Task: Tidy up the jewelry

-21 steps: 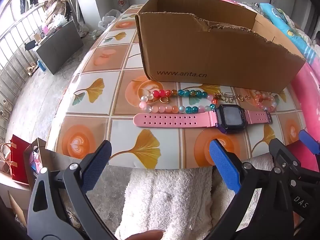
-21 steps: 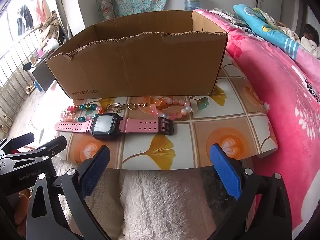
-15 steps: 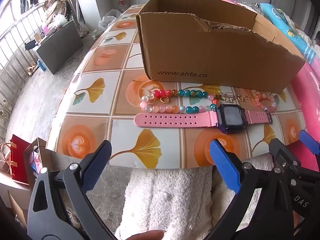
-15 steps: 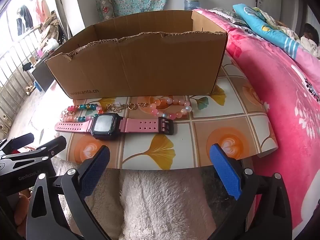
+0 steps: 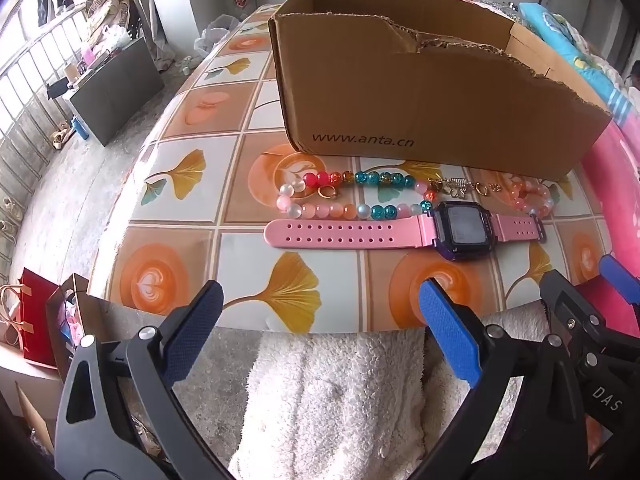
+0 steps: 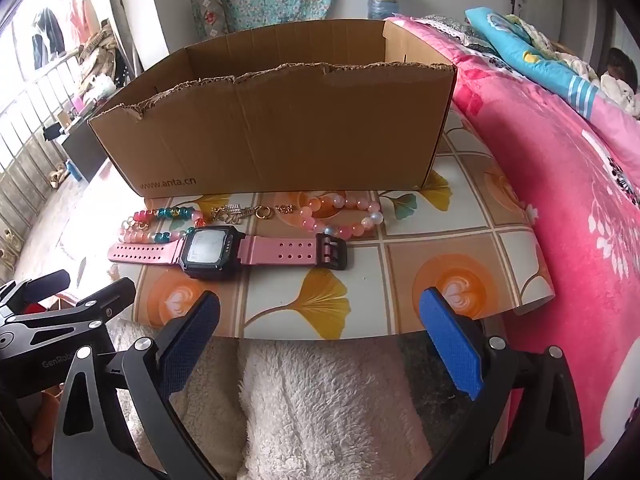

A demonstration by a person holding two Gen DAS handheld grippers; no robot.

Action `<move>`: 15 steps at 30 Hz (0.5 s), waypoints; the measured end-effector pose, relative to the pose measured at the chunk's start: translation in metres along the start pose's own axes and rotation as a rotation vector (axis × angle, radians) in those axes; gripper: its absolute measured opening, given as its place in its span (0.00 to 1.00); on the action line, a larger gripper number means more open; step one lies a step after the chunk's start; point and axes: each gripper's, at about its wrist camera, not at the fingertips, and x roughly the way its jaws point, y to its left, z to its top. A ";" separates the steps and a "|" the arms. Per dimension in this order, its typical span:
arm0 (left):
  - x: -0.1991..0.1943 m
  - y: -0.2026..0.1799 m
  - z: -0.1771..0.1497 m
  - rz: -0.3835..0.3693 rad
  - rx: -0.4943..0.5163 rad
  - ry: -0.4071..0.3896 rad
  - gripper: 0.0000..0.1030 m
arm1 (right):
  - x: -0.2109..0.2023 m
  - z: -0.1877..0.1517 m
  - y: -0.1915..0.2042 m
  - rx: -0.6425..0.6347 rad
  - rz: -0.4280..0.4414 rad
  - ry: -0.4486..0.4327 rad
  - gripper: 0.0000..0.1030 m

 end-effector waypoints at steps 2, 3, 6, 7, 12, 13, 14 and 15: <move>0.000 -0.001 0.000 0.000 0.002 0.000 0.92 | 0.000 0.000 0.000 0.000 -0.001 -0.001 0.95; 0.000 -0.001 0.001 0.000 0.002 0.001 0.92 | 0.000 0.000 0.000 -0.001 -0.001 -0.001 0.95; -0.001 -0.002 0.001 -0.002 0.001 0.001 0.92 | 0.001 0.000 0.000 -0.001 -0.001 0.000 0.95; -0.001 -0.002 0.001 -0.002 0.001 0.000 0.92 | 0.000 0.000 0.000 -0.002 -0.002 0.000 0.95; -0.001 -0.003 0.001 -0.002 0.001 0.001 0.92 | 0.000 0.001 0.000 -0.002 -0.004 -0.002 0.95; -0.001 -0.003 0.001 -0.002 0.001 0.000 0.92 | -0.001 0.002 0.000 -0.002 -0.005 -0.003 0.95; -0.001 -0.003 0.001 -0.003 0.002 -0.001 0.92 | -0.001 0.002 0.000 -0.002 -0.005 -0.004 0.95; -0.001 -0.004 0.001 -0.003 0.002 -0.001 0.92 | -0.001 0.002 0.000 -0.003 -0.006 -0.004 0.95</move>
